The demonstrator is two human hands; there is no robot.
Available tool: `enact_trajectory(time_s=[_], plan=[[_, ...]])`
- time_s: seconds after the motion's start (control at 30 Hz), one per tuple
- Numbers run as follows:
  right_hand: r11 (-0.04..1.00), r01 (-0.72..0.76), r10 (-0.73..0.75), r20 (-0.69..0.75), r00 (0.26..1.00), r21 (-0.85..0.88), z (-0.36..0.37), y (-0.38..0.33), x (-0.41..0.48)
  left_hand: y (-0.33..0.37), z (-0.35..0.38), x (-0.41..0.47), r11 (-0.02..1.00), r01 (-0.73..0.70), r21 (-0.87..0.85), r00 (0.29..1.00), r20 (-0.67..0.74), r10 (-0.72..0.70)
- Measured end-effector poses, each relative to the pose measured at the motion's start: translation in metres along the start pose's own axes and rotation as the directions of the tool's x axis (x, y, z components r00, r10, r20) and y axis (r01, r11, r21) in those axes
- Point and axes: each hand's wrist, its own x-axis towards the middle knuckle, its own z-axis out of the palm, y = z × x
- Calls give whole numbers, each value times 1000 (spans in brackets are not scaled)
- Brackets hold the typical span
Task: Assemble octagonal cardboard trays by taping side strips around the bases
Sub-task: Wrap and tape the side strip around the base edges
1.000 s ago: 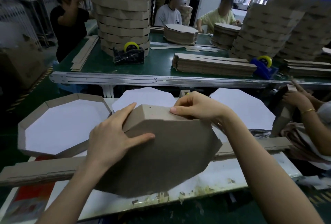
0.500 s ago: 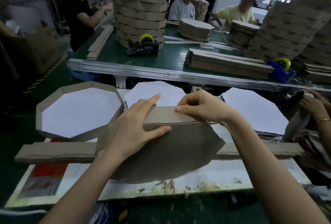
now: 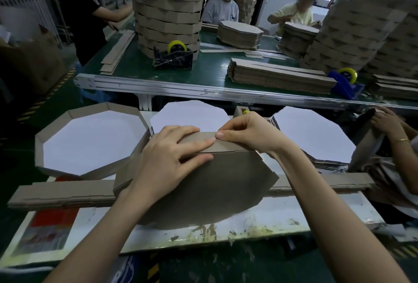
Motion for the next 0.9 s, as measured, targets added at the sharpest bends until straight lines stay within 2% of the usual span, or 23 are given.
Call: enact_trajectory(time_s=[0.1,0.17,0.23,0.3,0.33,0.47,0.53,0.77,0.9], plan=[[997,-78,78,53,996,9,-12,2,-5,6,1,4,997,-33,-66,999,38,36],[991,-122,121,19,992,49,-20,9,-4,7,2,8,995,-37,-94,997,64,43],[979,-152,172,-148,974,137,-26,25,6,4,3,12,993,-2,-115,998,70,10],[950,-221,288,-343,894,221,-32,53,24,0,5,15,992,17,-128,998,60,-10],[924,-281,365,-389,846,258,-34,70,33,-1,6,16,991,20,-133,998,58,-12],[771,-567,636,-319,702,289,-41,138,65,-6,9,28,988,36,-152,996,91,-23],[720,-643,693,-304,653,260,-42,167,79,-7,12,39,989,52,-140,993,116,-35],[635,-764,766,-218,605,112,-45,229,122,-18,22,62,987,102,-127,989,124,-86],[619,-772,779,-235,581,144,-45,255,140,-24,24,66,985,118,-125,988,112,-105]])
